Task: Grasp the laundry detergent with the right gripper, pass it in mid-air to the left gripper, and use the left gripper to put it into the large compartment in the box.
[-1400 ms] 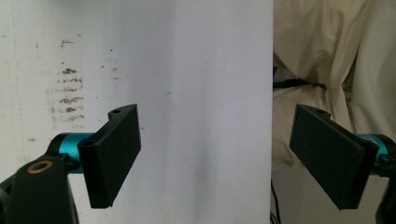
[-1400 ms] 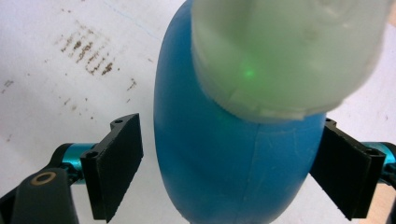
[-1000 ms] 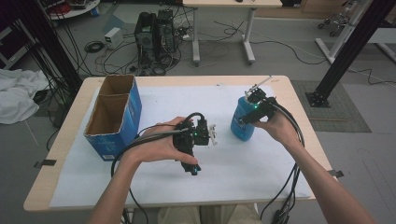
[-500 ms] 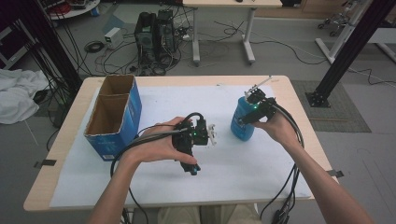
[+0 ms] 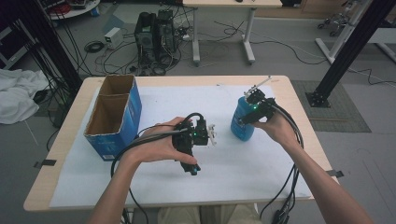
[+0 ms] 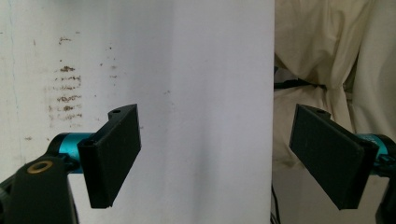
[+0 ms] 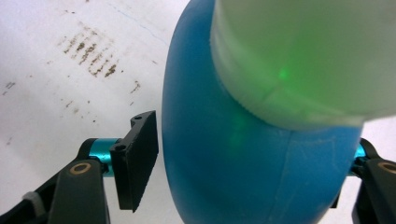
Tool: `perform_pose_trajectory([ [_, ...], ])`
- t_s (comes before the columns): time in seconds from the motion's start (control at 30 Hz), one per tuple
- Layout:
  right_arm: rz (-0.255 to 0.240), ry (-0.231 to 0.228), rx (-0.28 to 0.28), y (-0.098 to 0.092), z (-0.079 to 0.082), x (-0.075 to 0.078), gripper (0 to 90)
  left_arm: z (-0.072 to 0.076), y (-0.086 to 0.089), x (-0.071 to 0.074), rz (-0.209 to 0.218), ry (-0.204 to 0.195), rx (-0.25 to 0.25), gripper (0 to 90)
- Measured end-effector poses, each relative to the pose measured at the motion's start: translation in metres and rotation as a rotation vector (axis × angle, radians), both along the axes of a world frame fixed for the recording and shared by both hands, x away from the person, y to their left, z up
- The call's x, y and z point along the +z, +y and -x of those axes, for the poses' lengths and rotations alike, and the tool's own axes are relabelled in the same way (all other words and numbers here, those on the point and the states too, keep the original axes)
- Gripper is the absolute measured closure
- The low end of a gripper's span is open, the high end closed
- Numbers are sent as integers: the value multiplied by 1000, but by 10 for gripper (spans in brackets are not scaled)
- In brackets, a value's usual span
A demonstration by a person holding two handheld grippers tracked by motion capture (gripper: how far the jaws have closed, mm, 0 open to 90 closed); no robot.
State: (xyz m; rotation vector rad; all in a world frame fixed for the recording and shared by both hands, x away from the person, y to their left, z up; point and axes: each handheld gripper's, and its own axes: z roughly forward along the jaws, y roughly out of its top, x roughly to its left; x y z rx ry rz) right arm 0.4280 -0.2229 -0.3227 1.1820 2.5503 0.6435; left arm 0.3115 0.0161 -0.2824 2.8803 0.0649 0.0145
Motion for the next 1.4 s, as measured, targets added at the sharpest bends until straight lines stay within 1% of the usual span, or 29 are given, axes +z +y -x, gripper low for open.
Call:
perform_pose_trajectory([
  [0.03, -6, -2, -2, 0, 0, 0, 281, 0, 0, 0, 1, 1, 1, 167],
  [0.1, -1, -7, -1, 0, 0, -1, 287, 0, 0, 0, -1, 0, -1, 167],
  [0.13, -2, 0, 1, 0, 0, 0, 292, 0, 0, 0, 0, -2, -2, 167],
  [0.17, 0, -8, 0, 0, 0, -1, 300, 0, 0, 0, 0, -2, -2, 167],
  [0.27, 2, -11, -3, 0, 0, -1, 313, 0, 0, 0, 1, -2, -2, 167],
  [0.33, -3, 0, -1, 0, 0, 0, 314, 0, 0, 0, 2, -1, -1, 166],
  [0.37, 1, -7, 0, 0, 0, -1, 315, 0, 0, 0, 2, -1, -2, 167],
  [0.43, -1, -8, 0, 0, 0, -1, 318, 0, 0, 0, -1, -1, -1, 167],
  [0.47, 3, -11, -7, 0, 0, -1, 320, 0, -1, 0, -2, -3, -1, 166],
  [0.6, 4, -14, -5, -1, 0, -1, 328, 0, 0, 0, -3, -2, 0, 167],
  [0.63, 0, -14, -19, -1, 0, -1, 333, 0, 0, 0, -3, -2, 0, 167],
  [0.67, 0, -15, -20, -1, 0, -2, 344, 0, 0, 0, 1, 0, 1, 167],
  [0.77, 4, -15, -4, -1, 0, -1, 346, 0, 0, 0, 1, 0, 0, 167],
  [0.83, 0, -21, -30, -1, 0, -2, 346, 0, 0, 0, -1, -2, 3, 167],
  [0.87, 3, -12, -2, -1, 0, -1, 348, 0, 0, 0, -2, -3, 2, 167],
  [0.9, 0, -19, -31, 0, 1, -2, 350, 0, 0, 0, -1, -2, 3, 167],
  [1.17, -1, -26, -36, -2, 1, -3, 387, -1, -1, -2, -1, 0, 1, 166],
  [1.3, 2, -20, -29, -1, 1, -3, 392, -1, -1, -1, 0, 1, 3, 167],
  [1.33, -1, -27, -34, -2, 0, -3, 392, -1, -1, -2, 1, 1, 3, 166],
  [1.4, -2, -26, -38, -2, 0, -3, 400, -2, 0, -2, -1, -1, 1, 167],
])
